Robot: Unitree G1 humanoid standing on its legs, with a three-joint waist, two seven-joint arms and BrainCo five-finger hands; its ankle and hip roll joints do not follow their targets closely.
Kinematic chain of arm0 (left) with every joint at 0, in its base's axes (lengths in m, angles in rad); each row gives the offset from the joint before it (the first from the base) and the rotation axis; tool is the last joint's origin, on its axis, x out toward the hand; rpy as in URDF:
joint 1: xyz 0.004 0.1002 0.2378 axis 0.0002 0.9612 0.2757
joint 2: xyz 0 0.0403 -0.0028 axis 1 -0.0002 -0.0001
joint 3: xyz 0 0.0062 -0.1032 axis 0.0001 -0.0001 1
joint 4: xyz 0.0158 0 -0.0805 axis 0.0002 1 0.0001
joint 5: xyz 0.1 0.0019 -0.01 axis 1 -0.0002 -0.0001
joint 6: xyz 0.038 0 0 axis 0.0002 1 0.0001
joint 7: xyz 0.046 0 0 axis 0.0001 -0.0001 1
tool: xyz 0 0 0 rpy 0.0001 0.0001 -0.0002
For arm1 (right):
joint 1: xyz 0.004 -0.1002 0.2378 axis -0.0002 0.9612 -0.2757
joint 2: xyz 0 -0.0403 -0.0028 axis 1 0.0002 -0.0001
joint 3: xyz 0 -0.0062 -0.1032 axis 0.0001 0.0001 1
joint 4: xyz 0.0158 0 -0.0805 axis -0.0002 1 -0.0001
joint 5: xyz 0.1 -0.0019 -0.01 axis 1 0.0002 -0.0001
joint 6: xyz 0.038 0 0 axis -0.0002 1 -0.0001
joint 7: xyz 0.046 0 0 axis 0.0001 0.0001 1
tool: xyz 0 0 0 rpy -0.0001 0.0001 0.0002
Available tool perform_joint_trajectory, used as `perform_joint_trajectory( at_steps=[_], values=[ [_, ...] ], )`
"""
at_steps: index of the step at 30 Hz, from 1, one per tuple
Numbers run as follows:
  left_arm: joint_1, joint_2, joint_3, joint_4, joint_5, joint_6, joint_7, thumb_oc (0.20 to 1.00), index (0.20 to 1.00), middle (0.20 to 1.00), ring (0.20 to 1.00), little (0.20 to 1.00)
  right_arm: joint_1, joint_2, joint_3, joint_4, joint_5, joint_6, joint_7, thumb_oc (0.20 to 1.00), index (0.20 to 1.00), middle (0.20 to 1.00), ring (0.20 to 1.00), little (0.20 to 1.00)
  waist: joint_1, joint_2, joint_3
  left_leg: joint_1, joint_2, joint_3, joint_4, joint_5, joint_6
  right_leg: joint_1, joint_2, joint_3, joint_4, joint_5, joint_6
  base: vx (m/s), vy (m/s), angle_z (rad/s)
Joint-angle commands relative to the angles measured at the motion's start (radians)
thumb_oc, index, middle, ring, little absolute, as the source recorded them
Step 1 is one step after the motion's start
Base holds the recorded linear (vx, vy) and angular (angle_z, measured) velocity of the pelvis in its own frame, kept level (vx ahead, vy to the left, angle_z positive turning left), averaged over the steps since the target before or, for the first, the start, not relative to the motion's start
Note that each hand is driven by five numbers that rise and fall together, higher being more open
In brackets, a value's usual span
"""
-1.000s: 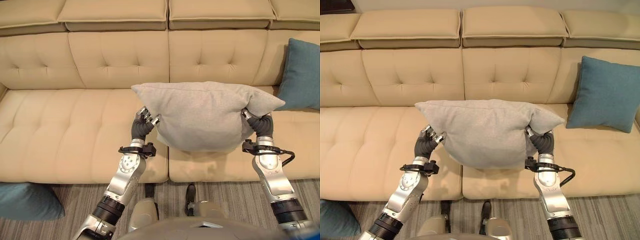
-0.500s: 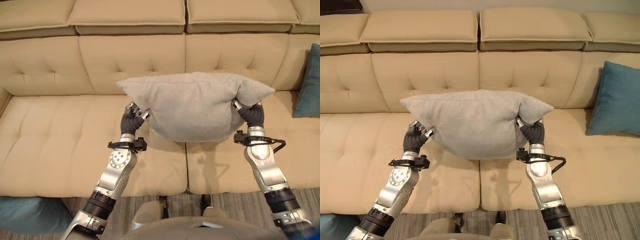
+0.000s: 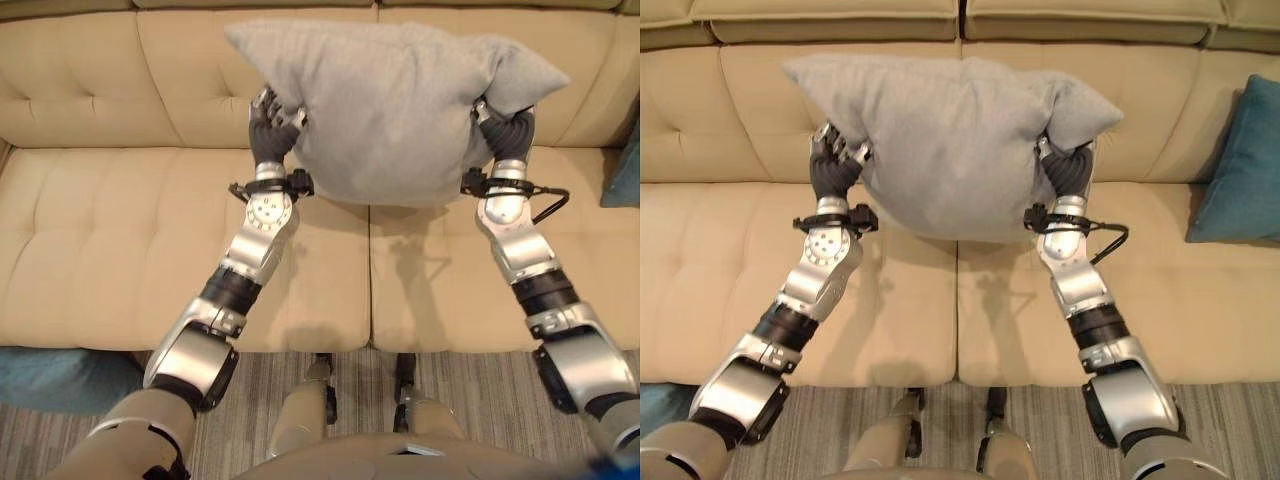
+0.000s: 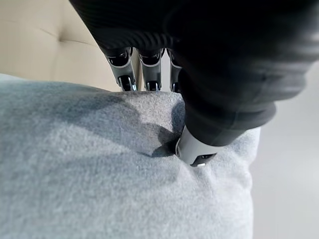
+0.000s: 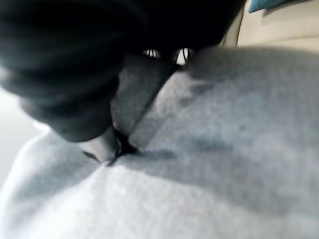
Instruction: Pick up all the scattered cushions and arrange them neatly on the sofa.
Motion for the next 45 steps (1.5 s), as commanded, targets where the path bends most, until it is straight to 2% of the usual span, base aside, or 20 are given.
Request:
perform_joint_trajectory(
  at_steps=[1,8,21,22,23,24,25,30,33,35,36,37,40,41,43,45],
  values=[
    [-0.11,-0.03,-0.061,-0.069,0.053,-0.143,-0.023,0.2,0.2,0.2,0.2,0.2,-0.116,0.031,0.059,-0.143,-0.008,-0.085,-0.006,0.2,0.2,0.2,0.2,0.2,-0.008,-0.033,-0.025,0.068,0.001,0.028,0.005,-0.139,-0.093,-0.043,-0.019,0.011,0.004,-0.005,0.056,-0.05,0.029,-0.07],
    [-0.201,0.011,-0.06,0.046,-0.004,-0.169,-0.026,0.2,0.2,0.2,0.2,0.2,-0.259,-0.033,0.085,0.016,0.019,-0.091,-0.036,0.2,0.2,0.2,0.2,0.2,0.0,-0.033,-0.012,-0.035,-0.005,0.026,0.005,-0.111,-0.109,-0.149,-0.021,0.011,0.004,0.021,0.058,-0.04,0.011,0.0],
    [-0.162,-0.004,-0.076,0.096,0.016,-0.147,-0.046,0.2,0.2,0.2,0.2,0.2,-0.263,-0.056,0.086,0.059,0.004,-0.087,-0.035,0.2,0.2,0.2,0.2,0.2,-0.002,-0.04,0.001,-0.126,-0.003,0.019,0.005,-0.089,-0.122,-0.249,-0.029,0.008,0.004,0.042,0.065,-0.01,-0.008,0.01],
    [-0.165,-0.001,-0.079,0.107,0.022,-0.144,-0.047,0.357,0.357,0.357,0.357,0.357,-0.265,-0.059,0.091,0.073,0.003,-0.085,-0.034,0.2,0.2,0.2,0.2,0.2,-0.004,-0.041,-0.001,-0.132,-0.003,0.02,0.005,-0.087,-0.123,-0.256,-0.03,0.007,0.004,0.045,0.066,0.0,-0.013,-0.03],
    [-0.172,-0.001,-0.082,0.124,0.024,-0.141,-0.05,0.868,0.868,0.868,0.868,0.868,-0.272,-0.064,0.101,0.092,-0.001,-0.081,-0.032,0.41,0.41,0.41,0.41,0.41,-0.005,-0.042,-0.004,-0.138,-0.003,0.02,0.005,-0.087,-0.123,-0.262,-0.029,0.008,0.004,0.046,0.067,0.0,0.0,0.0],
    [-0.198,0.009,-0.092,0.164,0.025,-0.134,-0.054,1.0,1.0,1.0,1.0,1.0,-0.293,-0.076,0.127,0.137,-0.001,-0.071,-0.02,0.937,0.937,0.937,0.937,0.937,-0.008,-0.044,-0.008,-0.142,-0.002,0.019,0.005,-0.086,-0.123,-0.269,-0.029,0.007,0.004,0.049,0.068,0.0,0.0,0.0],
    [-0.222,0.014,-0.099,0.188,0.019,-0.131,-0.06,1.0,1.0,1.0,1.0,1.0,-0.311,-0.087,0.144,0.167,0.0,-0.066,-0.015,1.0,1.0,1.0,1.0,1.0,-0.009,-0.045,-0.009,-0.144,-0.002,0.019,0.005,-0.084,-0.124,-0.27,-0.029,0.007,0.004,0.05,0.069,0.0,-0.032,0.02],
    [-0.326,0.14,-0.073,0.363,-0.1,-0.124,-0.096,1.0,1.0,1.0,1.0,1.0,-0.392,-0.203,0.22,0.338,0.046,-0.015,0.033,1.0,1.0,1.0,1.0,1.0,-0.014,-0.047,-0.014,-0.135,-0.004,0.023,0.005,-0.083,-0.126,-0.265,-0.027,0.005,0.004,0.056,0.078,0.0,-0.006,0.0],
    [-0.303,0.248,-0.025,0.424,-0.129,-0.11,-0.111,1.0,1.0,1.0,1.0,1.0,-0.362,-0.291,0.16,0.458,0.134,0.013,0.041,1.0,1.0,1.0,1.0,1.0,-0.016,-0.044,-0.022,-0.112,-0.006,0.027,0.005,-0.092,-0.124,-0.249,-0.026,0.005,0.004,0.055,0.079,0.03,-0.011,-0.1],
    [-0.272,0.276,-0.015,0.414,-0.114,-0.109,-0.119,1.0,1.0,1.0,1.0,1.0,-0.335,-0.341,0.142,0.469,0.156,0.012,0.057,1.0,1.0,1.0,1.0,1.0,-0.019,-0.045,-0.03,-0.101,-0.005,0.027,0.005,-0.094,-0.123,-0.239,-0.026,0.005,0.004,0.054,0.078,0.01,-0.01,0.02],
    [-0.256,0.278,-0.008,0.401,-0.115,-0.11,-0.121,1.0,1.0,1.0,1.0,1.0,-0.317,-0.348,0.133,0.467,0.176,0.011,0.073,1.0,1.0,1.0,1.0,1.0,-0.02,-0.046,-0.031,-0.097,-0.004,0.029,0.005,-0.095,-0.124,-0.235,-0.025,0.004,0.004,0.053,0.078,0.02,-0.045,0.04],
    [-0.145,0.267,0.038,0.295,-0.124,-0.123,-0.133,1.0,1.0,1.0,1.0,1.0,-0.22,-0.367,0.091,0.411,0.211,0.0,0.106,1.0,1.0,1.0,1.0,1.0,-0.023,-0.051,-0.036,-0.077,-0.001,0.03,0.005,-0.101,-0.123,-0.218,-0.024,0.004,0.004,0.049,0.074,0.02,-0.049,0.01],
    [0.019,0.243,0.092,0.136,-0.086,-0.128,-0.139,1.0,1.0,1.0,1.0,1.0,-0.061,-0.363,0.013,0.252,0.192,-0.019,0.125,1.0,1.0,1.0,1.0,1.0,-0.026,-0.057,-0.043,-0.053,0.001,0.032,0.005,-0.109,-0.121,-0.194,-0.022,0.005,0.004,0.042,0.07,0.02,-0.03,0.02],
    [0.138,0.22,0.144,0.038,-0.057,-0.13,-0.153,1.0,1.0,1.0,1.0,1.0,0.073,-0.34,-0.05,0.144,0.159,-0.034,0.143,1.0,1.0,1.0,1.0,1.0,-0.029,-0.058,-0.044,-0.033,0.004,0.033,0.005,-0.114,-0.118,-0.174,-0.022,0.004,0.004,0.036,0.067,0.0,0.0,0.0],
    [0.198,0.208,0.16,-0.01,-0.039,-0.127,-0.163,1.0,1.0,1.0,1.0,1.0,0.14,-0.326,-0.08,0.083,0.135,-0.035,0.153,1.0,1.0,1.0,1.0,1.0,-0.03,-0.061,-0.048,-0.022,0.006,0.034,0.005,-0.118,-0.117,-0.162,-0.021,0.004,0.004,0.033,0.066,0.01,-0.009,-0.02],
    [0.38,0.154,0.228,-0.12,-0.014,-0.122,-0.196,1.0,1.0,1.0,1.0,1.0,0.333,-0.258,-0.164,-0.041,0.077,-0.048,0.188,1.0,1.0,1.0,1.0,1.0,-0.031,-0.064,-0.053,0.022,0.013,0.036,0.005,-0.131,-0.113,-0.115,-0.024,-0.001,0.004,0.021,0.063,0.07,-0.046,-0.08]
  ],
)
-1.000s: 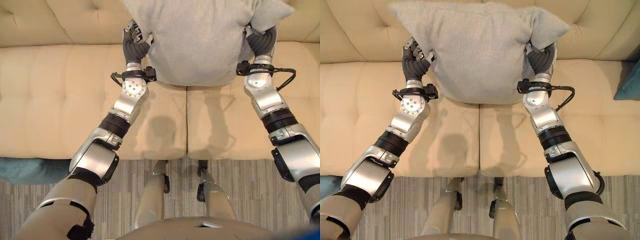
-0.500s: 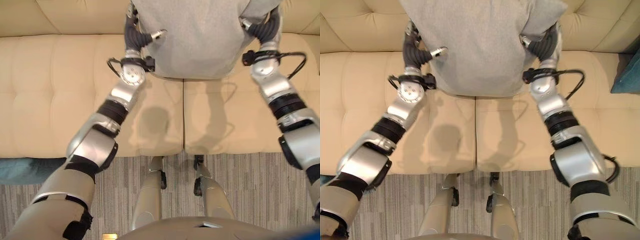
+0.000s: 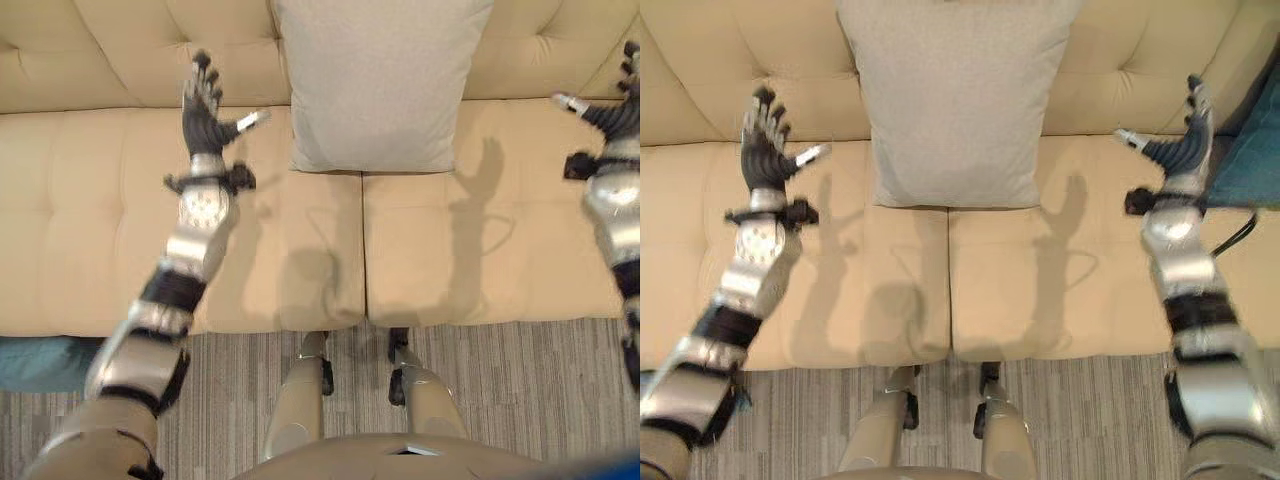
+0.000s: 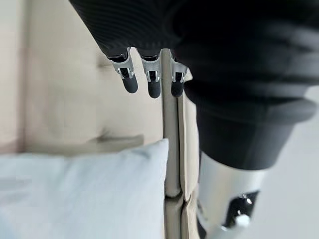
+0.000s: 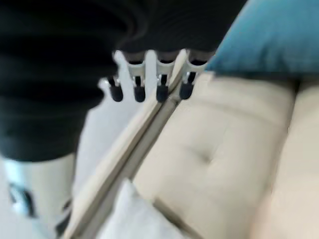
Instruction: Pick up all the scattered cushions and arrange them neatly on the sofa.
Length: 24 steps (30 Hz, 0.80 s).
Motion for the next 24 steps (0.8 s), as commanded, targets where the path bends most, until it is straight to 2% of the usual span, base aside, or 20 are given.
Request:
perform_joint_trajectory(
  at_steps=[1,2,3,4,6,10,17,19,20,24],
  values=[
    [0.144,-0.052,0.107,-0.021,0.068,-0.031,-0.075,1.0,1.0,1.0,1.0,1.0,0.195,0.084,-0.092,-0.055,-0.116,-0.053,0.058,1.0,1.0,1.0,1.0,1.0,0.006,-0.038,-0.087,0.129,0.012,0.034,0.001,-0.146,-0.108,0.029,-0.019,-0.002,-0.064,0.044,0.029,0.08,-0.045,-0.08],
    [0.144,-0.052,0.107,-0.022,0.068,-0.03,-0.075,1.0,1.0,1.0,1.0,1.0,0.195,0.084,-0.092,-0.056,-0.116,-0.052,0.058,1.0,1.0,1.0,1.0,1.0,0.006,-0.038,-0.087,0.128,0.012,0.034,0.001,-0.146,-0.108,0.029,-0.019,-0.002,-0.064,0.045,0.029,0.09,-0.036,-0.05],
    [0.316,-0.078,0.164,-0.059,0.087,-0.004,-0.127,1.0,1.0,1.0,1.0,1.0,0.334,0.155,-0.134,-0.072,-0.158,-0.045,0.1,1.0,1.0,1.0,1.0,1.0,0.01,-0.038,-0.082,0.194,0.016,0.036,0.001,-0.16,-0.099,0.094,-0.023,-0.003,-0.064,0.026,0.027,0.08,-0.014,-0.04],
    [0.363,-0.083,0.18,-0.053,0.093,0.008,-0.148,1.0,1.0,1.0,1.0,1.0,0.376,0.179,-0.144,-0.071,-0.166,-0.045,0.117,1.0,1.0,1.0,1.0,1.0,0.011,-0.035,-0.084,0.217,0.017,0.039,0.001,-0.164,-0.097,0.116,-0.025,-0.006,-0.064,0.02,0.027,0.11,-0.007,-0.06],
    [0.463,-0.082,0.187,-0.01,0.136,0.037,-0.193,1.0,1.0,1.0,1.0,1.0,0.459,0.208,-0.16,-0.042,-0.198,-0.041,0.147,1.0,1.0,1.0,1.0,1.0,0.016,-0.032,-0.086,0.274,0.018,0.043,0.001,-0.172,-0.091,0.177,-0.026,-0.012,-0.064,0.007,0.025,0.06,0.012,-0.01],
    [0.567,-0.143,0.166,0.14,0.118,0.094,-0.261,1.0,1.0,1.0,1.0,1.0,0.532,0.285,-0.136,0.081,-0.192,-0.024,0.197,1.0,1.0,1.0,1.0,1.0,0.021,-0.033,-0.089,0.368,0.011,0.049,0.001,-0.196,-0.067,0.27,-0.023,-0.017,-0.062,-0.005,0.02,0.02,0.036,0.1],
    [0.576,-0.191,0.114,0.425,0.227,0.146,-0.299,1.0,1.0,1.0,1.0,1.0,0.534,0.336,-0.051,0.327,-0.208,0.0,0.241,1.0,1.0,1.0,1.0,1.0,0.033,-0.043,-0.109,0.445,0.004,0.055,0.001,-0.222,-0.05,0.341,-0.021,-0.008,-0.055,-0.02,0.021,0.01,0.039,-0.02],
    [0.545,-0.224,0.101,0.682,0.317,0.172,-0.316,1.0,1.0,1.0,1.0,1.0,0.524,0.359,-0.007,0.499,-0.225,0.019,0.265,1.0,1.0,1.0,1.0,1.0,0.038,-0.048,-0.119,0.482,-0.004,0.056,0.001,-0.239,-0.044,0.373,-0.022,-0.006,-0.045,-0.036,0.02,0.02,0.1,-0.02],
    [0.525,-0.229,0.106,0.762,0.346,0.179,-0.312,1.0,1.0,1.0,1.0,1.0,0.518,0.371,0.002,0.557,-0.218,0.027,0.271,1.0,1.0,1.0,1.0,1.0,0.043,-0.051,-0.113,0.493,-0.008,0.052,0.001,-0.244,-0.038,0.372,-0.025,-0.004,-0.022,-0.043,0.02,-0.02,0.102,-0.01],
    [0.505,-0.23,0.119,0.858,0.398,0.191,-0.302,1.0,1.0,1.0,1.0,1.0,0.498,0.386,0.01,0.666,-0.223,0.049,0.275,1.0,1.0,1.0,1.0,1.0,0.058,-0.052,-0.087,0.495,-0.017,0.05,0.001,-0.251,-0.021,0.33,-0.041,0.003,0.086,-0.055,0.023,-0.1,0.073,-0.14]
  ],
)
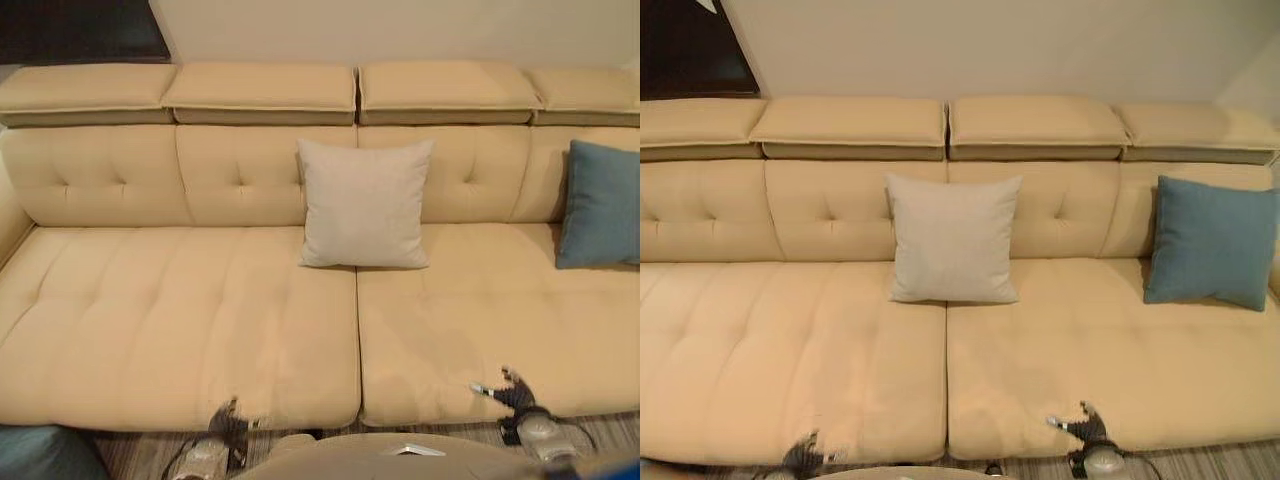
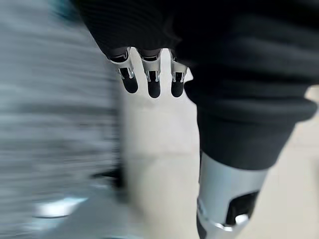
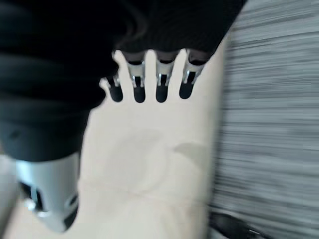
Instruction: Pick up all the scattered cushions and arrange them neatly on the sofa.
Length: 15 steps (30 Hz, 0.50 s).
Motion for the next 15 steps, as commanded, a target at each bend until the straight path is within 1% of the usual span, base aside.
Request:
perform_joint_trajectory(
  at_steps=[1,2,3,4,5,6,8,10,12,13,14,15],
  values=[
    [-0.056,0.018,0.051,-0.061,0.038,-0.012,0.017,1.0,1.0,1.0,1.0,1.0,-0.062,-0.012,-0.005,-0.021,-0.013,0.004,-0.006,1.0,1.0,1.0,1.0,1.0,0.038,-0.004,0.089,0.086,-0.006,0.017,0.011,-0.127,-0.005,-0.112,-0.03,0.0,0.19,-0.002,0.068,-0.24,0.054,-0.23],
    [-0.063,0.019,0.054,-0.06,0.023,-0.015,0.022,1.0,1.0,1.0,1.0,1.0,-0.069,-0.01,-0.01,-0.013,-0.006,0.008,-0.009,1.0,1.0,1.0,1.0,1.0,0.037,0.001,0.106,0.077,-0.002,0.01,0.011,-0.12,-0.001,-0.147,-0.027,0.017,0.239,-0.005,0.073,-0.27,0.035,-0.2],
    [-0.072,0.019,0.053,-0.058,0.018,-0.017,0.026,1.0,1.0,1.0,1.0,1.0,-0.073,-0.005,-0.014,0.0,-0.002,0.011,-0.013,1.0,1.0,1.0,1.0,1.0,0.035,0.003,0.112,0.064,-0.003,-0.002,0.011,-0.113,0.001,-0.16,-0.016,0.046,0.258,-0.017,0.074,-0.15,0.006,-0.03],
    [-0.073,0.019,0.053,-0.058,0.018,-0.017,0.026,1.0,1.0,1.0,1.0,1.0,-0.074,-0.005,-0.014,0.0,-0.002,0.011,-0.013,1.0,1.0,1.0,1.0,1.0,0.035,0.002,0.112,0.064,-0.003,-0.001,0.011,-0.113,0.001,-0.161,-0.016,0.046,0.259,-0.018,0.074,-0.17,-0.037,0.17],
    [-0.093,0.018,0.038,-0.061,0.026,-0.018,0.033,1.0,1.0,1.0,1.0,1.0,-0.067,0.007,-0.022,0.024,0.018,0.011,-0.013,1.0,1.0,1.0,1.0,1.0,0.023,-0.003,0.106,0.028,-0.015,-0.039,0.011,-0.097,0.002,-0.155,0.035,0.145,0.274,-0.053,0.06,-0.15,-0.073,0.27],
    [-0.097,0.016,0.035,-0.066,0.024,-0.021,0.036,1.0,1.0,1.0,1.0,1.0,-0.062,0.011,-0.022,0.036,0.021,0.015,-0.017,1.0,1.0,1.0,1.0,1.0,0.026,-0.004,0.102,0.01,-0.015,-0.053,0.011,-0.089,0.0,-0.156,0.048,0.166,0.266,-0.057,0.055,-0.18,-0.114,0.64],
    [-0.106,0.012,0.03,-0.064,0.015,-0.022,0.045,1.0,1.0,1.0,1.0,1.0,-0.063,0.02,-0.016,0.04,0.026,0.015,-0.021,1.0,1.0,1.0,1.0,1.0,0.037,-0.017,0.1,-0.02,-0.015,-0.073,0.019,-0.071,-0.01,-0.114,0.06,0.171,0.195,-0.068,0.03,-0.11,-0.178,0.99],
    [-0.109,0.008,0.025,-0.059,0.016,-0.022,0.043,1.0,1.0,1.0,1.0,1.0,-0.059,0.026,-0.015,0.044,0.029,0.018,-0.021,1.0,1.0,1.0,1.0,1.0,0.041,-0.027,0.092,-0.038,-0.014,-0.098,0.028,-0.062,-0.021,-0.075,0.064,0.151,0.117,-0.07,0.017,-0.09,-0.201,0.61],
    [-0.126,-0.001,0.015,-0.058,0.012,-0.02,0.043,1.0,1.0,1.0,1.0,1.0,-0.067,0.019,-0.01,0.041,0.029,0.012,-0.029,1.0,1.0,1.0,1.0,1.0,0.046,-0.026,0.103,-0.091,-0.001,-0.125,0.06,-0.025,-0.053,-0.052,0.092,0.144,0.056,-0.07,0.001,-0.19,-0.215,0.99],
    [-0.13,-0.004,0.008,-0.058,0.013,-0.02,0.042,1.0,1.0,1.0,1.0,1.0,-0.072,0.012,-0.009,0.04,0.032,0.012,-0.032,1.0,1.0,1.0,1.0,1.0,0.053,-0.026,0.112,-0.122,0.005,-0.14,0.069,-0.009,-0.07,-0.046,0.103,0.12,0.024,-0.061,-0.004,-0.26,-0.18,1.26],
    [-0.137,-0.007,0.004,-0.053,0.016,-0.021,0.045,1.0,1.0,1.0,1.0,1.0,-0.077,0.005,-0.004,0.037,0.031,0.007,-0.039,1.0,1.0,1.0,1.0,1.0,0.052,-0.027,0.121,-0.151,0.004,-0.14,0.09,0.0,-0.073,-0.041,0.103,0.099,0.016,-0.055,-0.005,-0.24,-0.125,1.2],
    [-0.143,-0.01,0.002,-0.054,0.014,-0.022,0.048,1.0,1.0,1.0,1.0,1.0,-0.084,0.0,-0.004,0.037,0.033,0.009,-0.041,1.0,1.0,1.0,1.0,1.0,0.048,-0.031,0.129,-0.176,0.002,-0.127,0.119,-0.003,-0.069,-0.044,0.098,0.086,0.013,-0.049,-0.006,-0.29,-0.068,0.97]
  ],
)
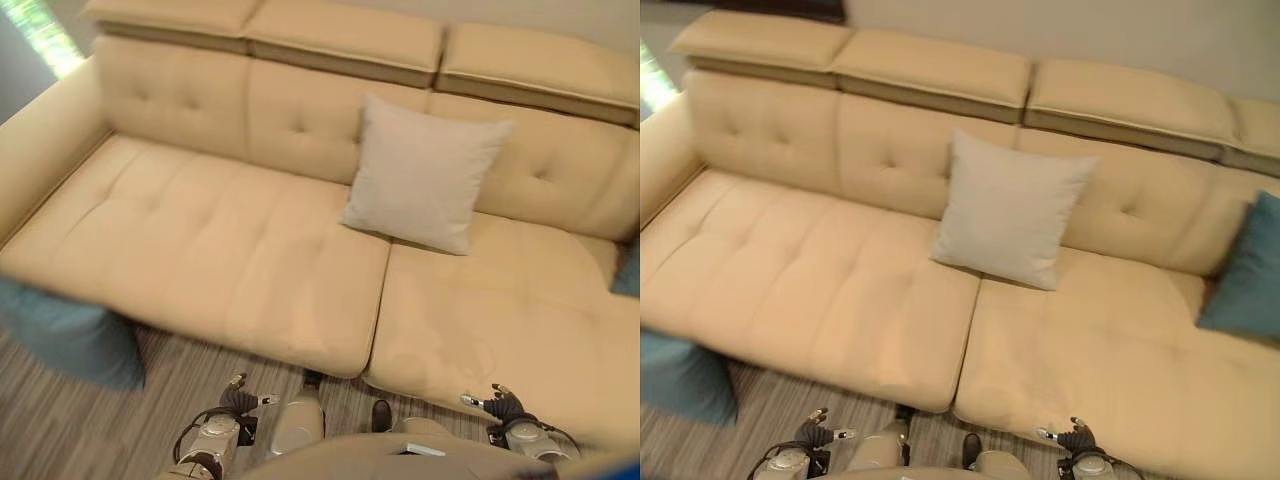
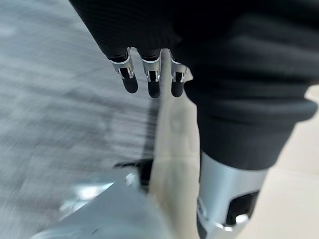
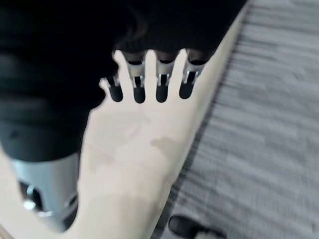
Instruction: Pick up all the scattered cushions and arrange them neatly on the sofa.
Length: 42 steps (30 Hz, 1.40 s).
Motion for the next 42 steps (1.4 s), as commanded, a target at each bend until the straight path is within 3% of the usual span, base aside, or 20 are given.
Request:
perform_joint_trajectory(
  at_steps=[1,2,3,4,5,7,13,15,19,22,25,27,29,32,34,35,36,37,41,42],
  values=[
    [-0.065,0.02,0.011,0.003,0.01,-0.012,0.023,1.0,1.0,1.0,1.0,1.0,-0.03,-0.034,-0.006,-0.019,0.028,-0.016,-0.033,1.0,1.0,1.0,1.0,1.0,-0.065,-0.088,0.022,0.066,-0.072,0.163,0.072,-0.012,0.056,0.01,-0.145,-0.026,-0.058,0.02,0.178,-0.27,-0.042,0.98],
    [-0.06,0.019,0.013,0.007,0.02,-0.01,0.02,1.0,1.0,1.0,1.0,1.0,-0.025,-0.032,-0.008,-0.016,0.029,-0.016,-0.029,1.0,1.0,1.0,1.0,1.0,-0.074,-0.096,0.022,0.084,-0.074,0.193,0.109,-0.06,0.067,0.008,-0.155,-0.038,-0.057,0.025,0.174,-0.2,-0.028,1.14],
    [-0.06,0.019,0.013,0.007,0.02,-0.01,0.02,1.0,1.0,1.0,1.0,1.0,-0.025,-0.032,-0.008,-0.016,0.029,-0.016,-0.029,1.0,1.0,1.0,1.0,1.0,-0.075,-0.096,0.019,0.08,-0.074,0.192,0.109,-0.058,0.067,0.005,-0.155,-0.039,-0.057,0.026,0.174,-0.15,0.012,1.13],
    [-0.051,0.019,0.018,0.014,0.042,-0.005,0.01,1.0,1.0,1.0,1.0,1.0,-0.002,-0.024,-0.017,-0.001,0.025,-0.015,-0.018,1.0,1.0,1.0,1.0,1.0,-0.102,-0.112,0.014,0.129,-0.067,0.265,0.18,-0.146,0.083,-0.001,-0.182,-0.083,-0.069,0.043,0.173,-0.13,0.042,0.93],
    [-0.051,0.017,0.012,0.018,0.056,-0.002,0.004,1.0,1.0,1.0,1.0,1.0,0.02,-0.015,-0.024,0.012,0.027,-0.011,-0.01,1.0,1.0,1.0,1.0,1.0,-0.129,-0.115,0.006,0.169,-0.043,0.334,0.205,-0.187,0.088,-0.004,-0.198,-0.123,-0.08,0.053,0.177,-0.12,0.081,1.2],
    [-0.051,0.018,-0.003,0.011,0.078,0.002,-0.001,1.0,1.0,1.0,1.0,1.0,0.028,-0.01,-0.018,0.03,0.006,0.0,-0.009,1.0,1.0,1.0,1.0,1.0,-0.142,-0.104,-0.005,0.219,-0.03,0.382,0.14,-0.177,0.074,0.003,-0.209,-0.174,-0.083,0.06,0.188,0.03,0.174,1.76],
    [-0.039,0.042,0.033,0.028,0.07,0.013,0.001,1.0,1.0,1.0,1.0,1.0,-0.012,0.017,0.018,0.017,-0.04,0.015,-0.003,1.0,1.0,1.0,1.0,1.0,-0.116,-0.116,-0.012,0.272,-0.087,0.312,0.003,-0.153,0.099,-0.023,-0.241,-0.164,0.032,0.052,0.211,0.01,0.223,0.47],
    [-0.052,0.065,0.031,0.043,0.071,0.007,0.017,1.0,1.0,1.0,1.0,1.0,-0.022,0.02,0.036,-0.016,-0.033,0.015,-0.008,1.0,1.0,1.0,1.0,1.0,-0.134,-0.107,0.0,0.296,-0.128,0.19,-0.037,-0.13,0.114,-0.102,-0.128,0.129,0.062,0.055,0.222,0.1,0.1,1.12],
    [-0.061,0.059,0.018,0.061,0.088,0.011,0.017,1.0,1.0,1.0,1.0,1.0,-0.027,0.013,0.051,-0.002,-0.034,0.015,-0.007,1.0,1.0,1.0,1.0,1.0,-0.123,-0.11,-0.021,0.284,-0.152,0.1,-0.055,-0.111,0.101,-0.034,-0.124,0.111,-0.044,0.062,0.201,0.09,-0.126,2.56],
    [-0.057,0.038,0.007,0.071,0.096,0.012,0.013,1.0,1.0,1.0,1.0,1.0,-0.025,0.005,0.046,-0.005,-0.043,0.012,-0.01,1.0,1.0,1.0,1.0,1.0,-0.124,-0.108,-0.014,0.252,-0.16,0.097,-0.018,-0.115,0.091,-0.012,-0.134,0.061,-0.082,0.068,0.202,0.01,-0.07,0.96],
    [-0.058,0.025,-0.002,0.07,0.1,0.014,0.015,1.0,1.0,1.0,1.0,1.0,-0.025,0.0,0.038,0.005,-0.042,0.014,-0.012,1.0,1.0,1.0,1.0,1.0,-0.138,-0.109,-0.005,0.22,-0.143,0.188,0.032,-0.124,0.087,0.0,-0.155,0.01,-0.092,0.07,0.205,-0.05,0.003,0.4],
    [-0.059,0.024,-0.007,0.062,0.112,0.019,0.018,1.0,1.0,1.0,1.0,1.0,-0.007,0.001,0.026,0.017,-0.044,0.024,-0.014,1.0,1.0,1.0,1.0,1.0,-0.163,-0.104,-0.01,0.225,-0.076,0.395,0.051,-0.132,0.086,0.007,-0.175,-0.065,-0.096,0.067,0.21,-0.05,0.034,0.65],
    [-0.053,0.028,-0.011,0.062,0.126,0.024,0.013,1.0,1.0,1.0,1.0,1.0,0.001,0.008,0.027,0.029,-0.053,0.03,-0.013,1.0,1.0,1.0,1.0,1.0,-0.17,-0.101,-0.025,0.248,-0.06,0.442,0.014,-0.128,0.086,0.011,-0.176,-0.094,-0.094,0.065,0.213,0.04,0.055,1.6],
    [-0.036,0.038,0.005,0.07,0.133,0.03,0.013,1.0,1.0,1.0,1.0,1.0,-0.009,0.028,0.044,0.041,-0.071,0.039,-0.014,1.0,1.0,1.0,1.0,1.0,-0.157,-0.116,-0.037,0.272,-0.073,0.425,-0.017,-0.129,0.098,0.019,-0.192,-0.099,-0.06,0.057,0.225,0.15,0.204,0.31],
    [-0.038,0.066,0.035,0.072,0.116,0.03,0.021,1.0,1.0,1.0,1.0,1.0,-0.032,0.051,0.062,0.008,-0.078,0.034,-0.011,1.0,1.0,1.0,1.0,1.0,-0.133,-0.12,-0.013,0.303,-0.094,0.411,-0.051,-0.133,0.13,-0.054,-0.23,-0.083,0.157,0.046,0.245,0.16,0.423,-0.1],
    [-0.058,0.079,0.032,0.063,0.105,0.029,0.028,1.0,1.0,1.0,1.0,1.0,-0.05,0.055,0.076,-0.006,-0.081,0.031,-0.013,1.0,1.0,1.0,1.0,1.0,-0.133,-0.111,0.005,0.314,-0.096,0.377,-0.065,-0.131,0.135,-0.116,-0.21,-0.039,0.256,0.056,0.245,0.2,0.268,-0.14],
    [-0.061,0.081,0.026,0.06,0.107,0.027,0.028,1.0,1.0,1.0,1.0,1.0,-0.047,0.054,0.076,-0.009,-0.076,0.029,-0.013,1.0,1.0,1.0,1.0,1.0,-0.138,-0.107,0.004,0.319,-0.1,0.365,-0.066,-0.131,0.134,-0.13,-0.184,-0.013,0.252,0.048,0.235,0.3,0.143,0.39],
    [-0.069,0.081,0.013,0.06,0.112,0.024,0.022,1.0,1.0,1.0,1.0,1.0,-0.036,0.051,0.071,-0.01,-0.062,0.025,-0.013,1.0,1.0,1.0,1.0,1.0,-0.157,-0.108,0.005,0.332,-0.119,0.337,-0.069,-0.138,0.134,-0.155,-0.128,0.045,0.196,0.037,0.221,0.25,0.072,0.92],
    [-0.086,0.072,-0.005,0.079,0.13,0.026,0.02,1.0,1.0,1.0,1.0,1.0,-0.019,0.041,0.064,0.005,-0.066,0.033,-0.017,1.0,1.0,1.0,1.0,1.0,-0.193,-0.106,0.02,0.37,-0.172,0.249,-0.073,-0.168,0.135,-0.191,-0.097,0.069,0.058,0.108,0.231,0.33,0.016,1.17],
    [-0.083,0.068,-0.004,0.081,0.135,0.025,0.025,1.0,1.0,1.0,1.0,1.0,-0.01,0.038,0.06,0.004,-0.065,0.033,-0.018,1.0,1.0,1.0,1.0,1.0,-0.194,-0.106,0.016,0.382,-0.182,0.238,-0.068,-0.184,0.134,-0.171,-0.103,0.072,0.048,0.107,0.22,0.36,-0.074,0.95]
  ],
)
